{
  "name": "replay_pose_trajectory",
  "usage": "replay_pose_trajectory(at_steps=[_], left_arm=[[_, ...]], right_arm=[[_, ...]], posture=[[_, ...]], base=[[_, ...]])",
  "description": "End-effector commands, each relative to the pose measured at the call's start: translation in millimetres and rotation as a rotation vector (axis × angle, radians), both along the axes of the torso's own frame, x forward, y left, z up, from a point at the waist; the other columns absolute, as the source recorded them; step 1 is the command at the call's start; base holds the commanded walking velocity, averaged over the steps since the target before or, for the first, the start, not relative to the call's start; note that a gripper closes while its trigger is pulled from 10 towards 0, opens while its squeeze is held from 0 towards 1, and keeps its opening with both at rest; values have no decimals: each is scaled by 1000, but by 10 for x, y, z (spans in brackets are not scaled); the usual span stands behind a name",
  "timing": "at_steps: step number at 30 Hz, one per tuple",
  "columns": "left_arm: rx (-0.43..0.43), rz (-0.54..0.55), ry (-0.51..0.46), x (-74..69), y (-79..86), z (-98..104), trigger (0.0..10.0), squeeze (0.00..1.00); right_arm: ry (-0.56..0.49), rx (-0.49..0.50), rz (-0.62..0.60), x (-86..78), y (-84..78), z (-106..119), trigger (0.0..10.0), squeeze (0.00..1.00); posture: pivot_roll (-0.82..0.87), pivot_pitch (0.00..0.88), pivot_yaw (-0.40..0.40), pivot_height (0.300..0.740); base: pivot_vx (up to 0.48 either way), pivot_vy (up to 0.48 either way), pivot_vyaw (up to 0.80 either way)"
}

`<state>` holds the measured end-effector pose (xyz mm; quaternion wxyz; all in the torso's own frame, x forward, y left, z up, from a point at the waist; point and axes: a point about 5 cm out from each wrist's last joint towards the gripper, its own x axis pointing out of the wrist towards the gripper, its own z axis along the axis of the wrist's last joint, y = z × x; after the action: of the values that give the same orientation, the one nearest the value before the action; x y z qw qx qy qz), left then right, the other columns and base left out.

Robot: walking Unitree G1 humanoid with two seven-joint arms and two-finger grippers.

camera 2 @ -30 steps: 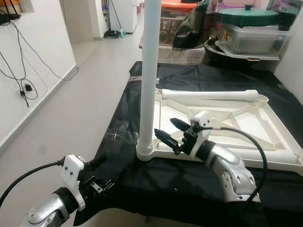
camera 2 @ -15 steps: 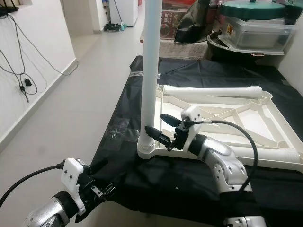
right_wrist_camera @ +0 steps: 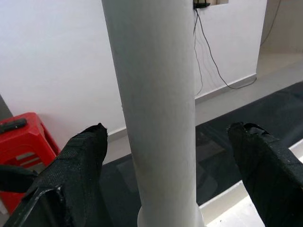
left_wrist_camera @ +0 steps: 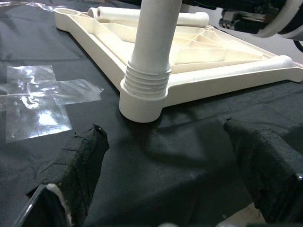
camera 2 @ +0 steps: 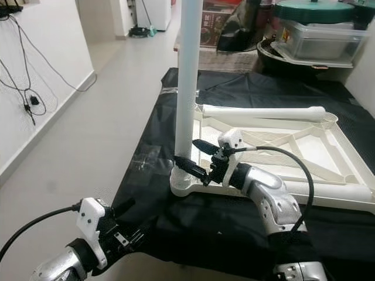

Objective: Building children table

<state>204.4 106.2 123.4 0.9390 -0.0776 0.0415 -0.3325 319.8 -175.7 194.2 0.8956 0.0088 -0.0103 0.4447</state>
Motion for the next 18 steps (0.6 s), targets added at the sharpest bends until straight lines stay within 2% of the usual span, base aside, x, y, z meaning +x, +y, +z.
replay_pose_trajectory(at_steps=[1, 7, 18], left_arm=[[15, -16, -5, -28, -14, 15, 10000, 0], [16, -22, -10, -30, -33, 24, 10000, 0], [12, -21, -12, -37, -53, 26, 10000, 0]], right_arm=[[-11, -13, 9, 34, 46, -1, 10000, 0], [-15, -16, 14, 78, 90, 16, 10000, 0], [-26, 7, 43, 177, 284, 54, 10000, 0]], posture=[[64, 91, -39, 740], [65, 90, -41, 740], [66, 90, -46, 740]], base=[[0, 0, 0], [0, 0, 0], [0, 0, 0]])
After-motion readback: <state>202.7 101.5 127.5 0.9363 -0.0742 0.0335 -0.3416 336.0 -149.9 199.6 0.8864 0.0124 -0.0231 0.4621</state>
